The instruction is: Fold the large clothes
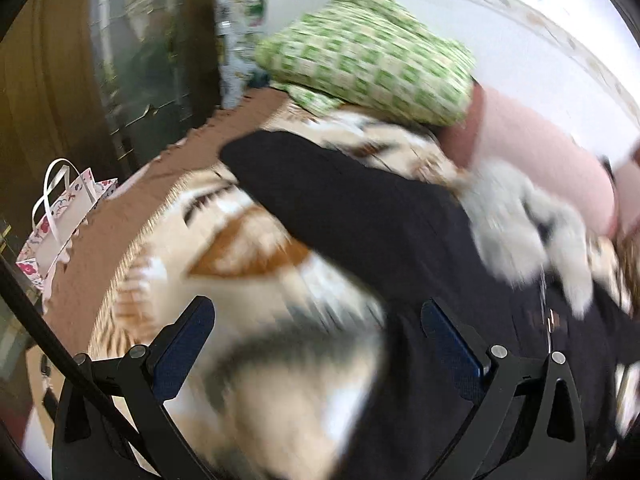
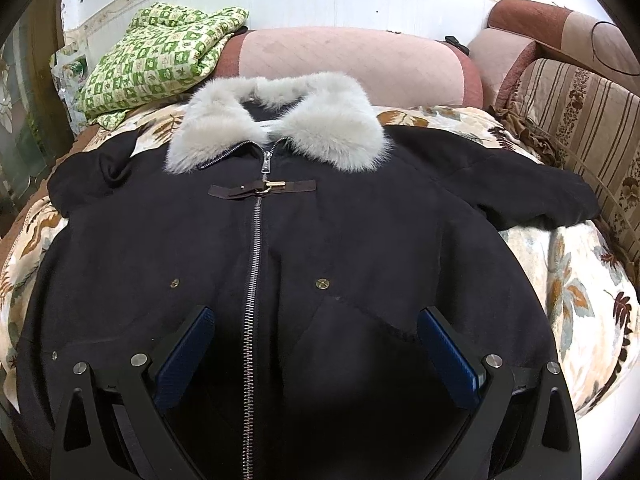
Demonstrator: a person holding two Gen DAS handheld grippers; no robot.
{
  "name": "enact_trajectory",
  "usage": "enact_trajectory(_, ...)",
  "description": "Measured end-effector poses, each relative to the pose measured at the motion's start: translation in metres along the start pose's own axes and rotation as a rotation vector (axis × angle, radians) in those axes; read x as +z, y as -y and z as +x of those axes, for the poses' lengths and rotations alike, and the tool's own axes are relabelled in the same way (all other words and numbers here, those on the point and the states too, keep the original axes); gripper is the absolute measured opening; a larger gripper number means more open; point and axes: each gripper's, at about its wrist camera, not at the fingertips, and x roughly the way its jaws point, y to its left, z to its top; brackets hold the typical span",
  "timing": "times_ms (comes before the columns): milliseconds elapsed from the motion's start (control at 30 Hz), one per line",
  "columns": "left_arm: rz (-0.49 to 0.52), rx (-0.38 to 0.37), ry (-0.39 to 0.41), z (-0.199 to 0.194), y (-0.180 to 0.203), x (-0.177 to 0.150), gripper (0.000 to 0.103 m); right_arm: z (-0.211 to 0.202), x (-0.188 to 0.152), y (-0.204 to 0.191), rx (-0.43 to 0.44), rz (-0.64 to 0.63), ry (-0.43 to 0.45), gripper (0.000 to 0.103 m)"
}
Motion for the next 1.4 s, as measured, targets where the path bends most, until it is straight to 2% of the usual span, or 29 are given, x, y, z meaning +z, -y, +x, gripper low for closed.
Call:
enact_trajectory(100, -0.097, -0.047, 0.006, 0.029, -0.035, 0.038, 0.103, 0.004, -0.001, 0.001, -0.008, -0.004, -0.014, 0.103)
enact_trajectory(267, -0.279, -0.127, -0.07, 0.108, -0.092, 0.093, 0.101, 0.015, -0.002, -0.001, -0.033, -0.025, -0.039, 0.102)
enact_trajectory(300, -0.312, -0.129, -0.083, 0.123, -0.1, 0.1, 0.095, 0.017, -0.002, -0.002, -0.038, -0.029, -0.045, 0.102)
enact_trajectory(433, -0.457, -0.226, -0.15, 0.183, -0.128, 0.119, 0.072, 0.027, -0.002, -0.003, -0.058, -0.051, -0.067, 0.102)
enact_trajectory(500, -0.495, -0.265, -0.157, 0.205, -0.135, 0.126, 0.072, 0.033, -0.001, -0.004, -0.072, -0.065, -0.076, 0.102)
enact_trajectory(667, -0.517, -0.312, -0.192, 0.255, -0.134, 0.134, 0.072, 0.048, 0.0, -0.008, -0.092, -0.097, -0.1, 0.102)
enact_trajectory(700, -0.512, -0.316, -0.185, 0.26, -0.131, 0.137, 0.07, 0.051, 0.001, -0.009, -0.091, -0.101, -0.1, 0.102)
enact_trajectory(733, -0.509, -0.32, -0.18, 0.262, -0.13, 0.139, 0.059, 0.053, 0.001, -0.01, -0.091, -0.106, -0.1, 0.102)
enact_trajectory(767, -0.506, -0.314, -0.187, 0.265, -0.128, 0.141, 0.05, 0.055, 0.001, -0.011, -0.09, -0.113, -0.099, 0.102)
enact_trajectory(800, -0.503, -0.298, -0.191, 0.265, -0.128, 0.142, 0.031, 0.057, 0.001, -0.012, -0.09, -0.118, -0.098, 0.102)
enact_trajectory(833, -0.507, -0.289, -0.188, 0.264, -0.129, 0.143, 0.023, 0.06, 0.0, -0.013, -0.094, -0.122, -0.095, 0.102)
enact_trajectory(900, -0.534, -0.298, -0.173, 0.254, -0.135, 0.143, 0.014, 0.063, 0.001, -0.013, -0.094, -0.123, -0.086, 0.102)
enact_trajectory(967, -0.547, -0.272, -0.153, 0.234, -0.143, 0.146, 0.012, 0.065, 0.001, -0.011, -0.083, -0.116, -0.08, 0.102)
enact_trajectory(1067, -0.506, -0.128, -0.083, 0.195, -0.151, 0.154, 0.011, 0.064, 0.0, -0.009, -0.071, -0.106, -0.074, 0.102)
enact_trajectory(1200, -0.468, -0.02, -0.04, 0.156, -0.156, 0.156, 0.011, 0.056, 0.001, -0.01, -0.059, -0.098, -0.063, 0.102)
enact_trajectory(1333, -0.385, 0.107, -0.006, 0.131, -0.138, 0.153, 0.01, 0.024, 0.006, -0.01, -0.014, -0.086, 0.024, 0.102)
enact_trajectory(1400, -0.34, 0.147, 0.011, 0.119, -0.128, 0.15, 0.01, 0.007, 0.009, -0.011, -0.004, -0.092, 0.07, 0.102)
